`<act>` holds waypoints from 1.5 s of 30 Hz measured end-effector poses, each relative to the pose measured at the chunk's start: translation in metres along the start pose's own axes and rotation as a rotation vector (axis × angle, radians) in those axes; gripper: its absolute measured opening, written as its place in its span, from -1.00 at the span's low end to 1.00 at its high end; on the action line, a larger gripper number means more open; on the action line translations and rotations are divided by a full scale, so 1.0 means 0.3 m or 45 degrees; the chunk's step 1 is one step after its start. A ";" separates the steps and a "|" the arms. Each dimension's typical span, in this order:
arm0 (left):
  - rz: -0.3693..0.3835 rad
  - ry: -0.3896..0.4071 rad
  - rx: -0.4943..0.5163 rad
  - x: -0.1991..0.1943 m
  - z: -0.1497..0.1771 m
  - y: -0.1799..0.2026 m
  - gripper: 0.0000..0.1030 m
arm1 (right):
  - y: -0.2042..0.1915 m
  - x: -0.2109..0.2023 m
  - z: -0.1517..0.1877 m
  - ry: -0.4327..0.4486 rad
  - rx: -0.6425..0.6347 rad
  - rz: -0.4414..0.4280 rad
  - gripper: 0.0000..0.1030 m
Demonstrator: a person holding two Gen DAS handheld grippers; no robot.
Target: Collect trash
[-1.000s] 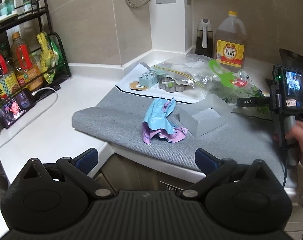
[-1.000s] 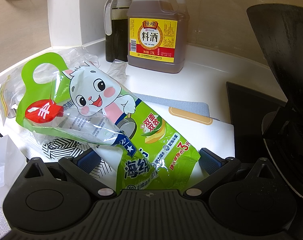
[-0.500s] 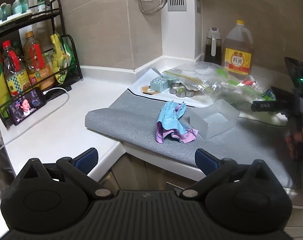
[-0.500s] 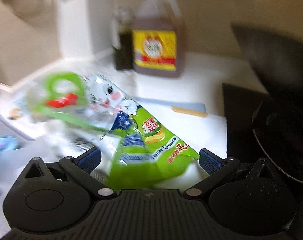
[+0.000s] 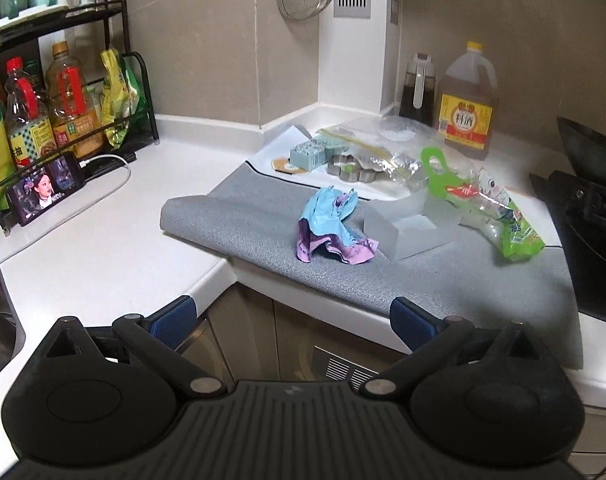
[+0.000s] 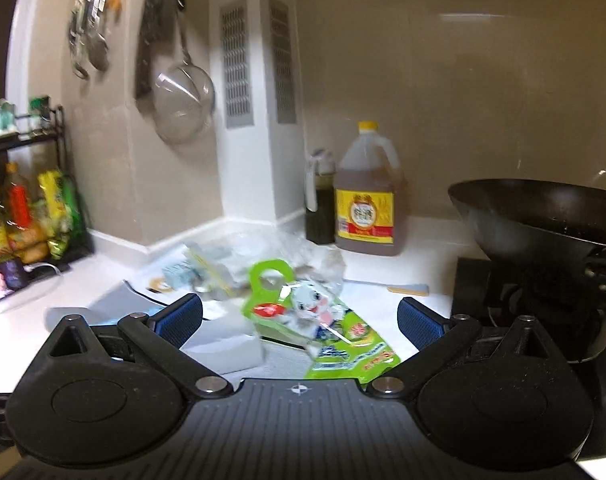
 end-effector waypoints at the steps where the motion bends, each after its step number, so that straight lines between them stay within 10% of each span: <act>1: -0.005 0.005 0.000 -0.007 0.002 -0.001 1.00 | -0.013 -0.017 0.007 -0.006 -0.003 -0.018 1.00; 45: 0.001 0.035 0.056 -0.085 0.067 0.004 1.00 | -0.155 -0.200 0.073 -0.065 -0.149 -0.041 1.00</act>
Point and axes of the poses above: each gripper's, at about its wrist camera, not at the fingertips, and x roughly the way its jaws point, y to its right, z to its underside, the point moved 4 cm from there along x, roughly the way its jaws point, and after that the axes turned 14 degrees about -z, right-handed, at the moved point
